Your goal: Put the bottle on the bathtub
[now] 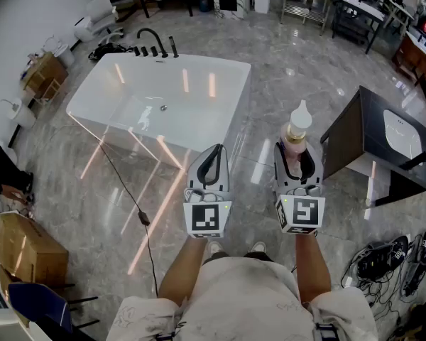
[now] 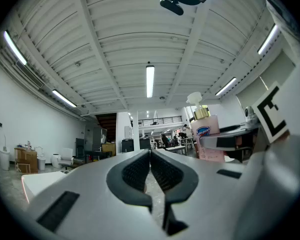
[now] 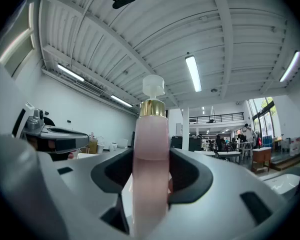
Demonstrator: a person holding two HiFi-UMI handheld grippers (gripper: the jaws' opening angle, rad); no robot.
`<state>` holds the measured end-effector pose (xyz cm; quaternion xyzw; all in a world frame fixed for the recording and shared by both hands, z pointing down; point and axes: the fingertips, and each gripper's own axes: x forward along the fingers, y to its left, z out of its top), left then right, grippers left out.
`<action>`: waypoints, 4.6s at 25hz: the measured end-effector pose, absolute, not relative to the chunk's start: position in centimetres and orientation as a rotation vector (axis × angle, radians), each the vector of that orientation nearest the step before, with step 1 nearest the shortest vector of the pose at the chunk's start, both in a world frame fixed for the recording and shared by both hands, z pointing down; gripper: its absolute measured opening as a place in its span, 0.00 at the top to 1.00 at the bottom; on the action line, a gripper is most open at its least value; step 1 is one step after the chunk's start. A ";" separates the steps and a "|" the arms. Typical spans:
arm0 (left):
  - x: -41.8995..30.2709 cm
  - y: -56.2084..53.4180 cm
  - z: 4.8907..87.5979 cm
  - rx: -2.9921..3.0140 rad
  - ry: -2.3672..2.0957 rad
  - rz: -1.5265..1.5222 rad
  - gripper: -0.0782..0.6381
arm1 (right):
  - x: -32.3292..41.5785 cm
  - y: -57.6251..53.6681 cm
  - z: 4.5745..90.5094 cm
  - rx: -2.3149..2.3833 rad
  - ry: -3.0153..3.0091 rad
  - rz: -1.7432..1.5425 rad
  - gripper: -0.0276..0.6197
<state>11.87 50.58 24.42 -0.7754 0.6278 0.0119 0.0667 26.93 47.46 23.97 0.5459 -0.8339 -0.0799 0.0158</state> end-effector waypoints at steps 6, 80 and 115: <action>10.9 50.9 24.5 -2.332 1.908 0.019 0.88 | 26.1 47.5 24.0 1.693 -2.613 -0.222 0.65; 17.4 6.7 31.0 -2.387 1.985 0.014 0.88 | 34.1 4.6 31.6 1.642 -2.706 0.020 0.65; -12.8 -28.9 38.5 -1.745 2.624 0.037 0.88 | -1.8 -40.1 42.4 0.698 -2.953 0.139 0.65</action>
